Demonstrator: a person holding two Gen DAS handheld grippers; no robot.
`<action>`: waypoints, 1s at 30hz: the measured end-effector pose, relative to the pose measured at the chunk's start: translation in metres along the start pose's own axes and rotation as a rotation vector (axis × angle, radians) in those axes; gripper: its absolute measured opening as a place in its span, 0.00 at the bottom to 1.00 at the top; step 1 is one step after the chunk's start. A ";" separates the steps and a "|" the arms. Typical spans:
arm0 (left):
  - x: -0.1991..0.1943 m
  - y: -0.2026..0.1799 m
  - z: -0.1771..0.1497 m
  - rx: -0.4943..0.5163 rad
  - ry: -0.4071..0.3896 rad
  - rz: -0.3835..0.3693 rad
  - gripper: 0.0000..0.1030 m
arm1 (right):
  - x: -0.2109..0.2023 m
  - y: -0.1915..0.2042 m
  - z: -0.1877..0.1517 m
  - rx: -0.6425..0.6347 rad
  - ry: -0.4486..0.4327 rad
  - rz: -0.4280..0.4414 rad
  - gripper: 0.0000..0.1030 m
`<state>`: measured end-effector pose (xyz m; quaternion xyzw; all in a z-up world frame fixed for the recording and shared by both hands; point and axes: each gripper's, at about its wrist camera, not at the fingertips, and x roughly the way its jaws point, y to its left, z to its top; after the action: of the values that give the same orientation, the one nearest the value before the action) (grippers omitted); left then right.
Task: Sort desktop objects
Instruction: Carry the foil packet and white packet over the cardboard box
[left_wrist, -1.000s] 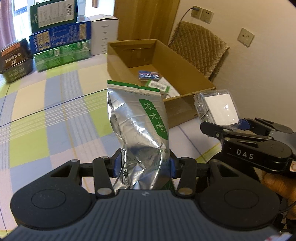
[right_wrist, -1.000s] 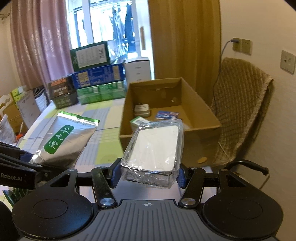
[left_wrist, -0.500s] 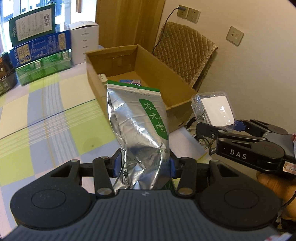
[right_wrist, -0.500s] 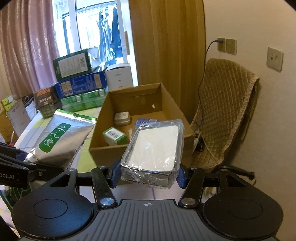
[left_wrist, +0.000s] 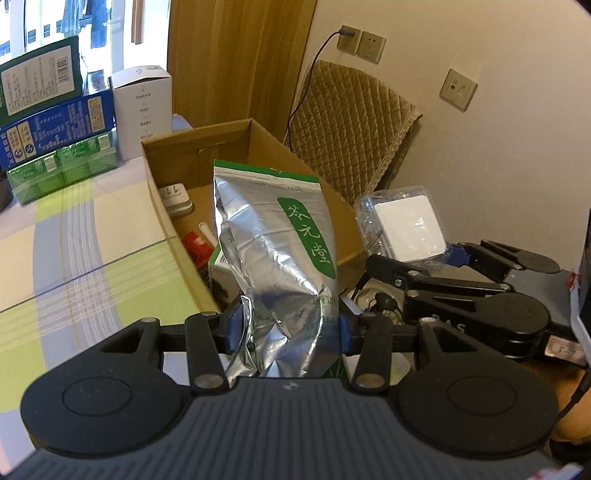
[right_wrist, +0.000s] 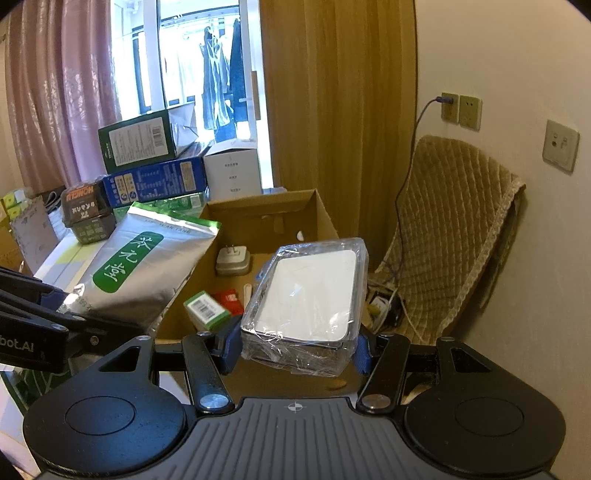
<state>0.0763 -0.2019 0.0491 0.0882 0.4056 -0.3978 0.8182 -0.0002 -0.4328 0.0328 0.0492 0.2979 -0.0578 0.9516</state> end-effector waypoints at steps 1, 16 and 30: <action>0.001 0.000 0.003 0.000 -0.003 -0.001 0.41 | 0.002 -0.002 0.003 -0.002 -0.002 -0.002 0.53; 0.020 0.012 0.043 -0.017 -0.024 0.006 0.41 | 0.038 -0.009 0.033 -0.065 -0.011 0.007 0.53; 0.048 0.038 0.081 -0.073 -0.030 0.014 0.41 | 0.082 -0.018 0.048 -0.086 0.019 0.015 0.53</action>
<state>0.1689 -0.2426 0.0603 0.0550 0.4068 -0.3781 0.8298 0.0914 -0.4633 0.0235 0.0112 0.3088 -0.0375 0.9503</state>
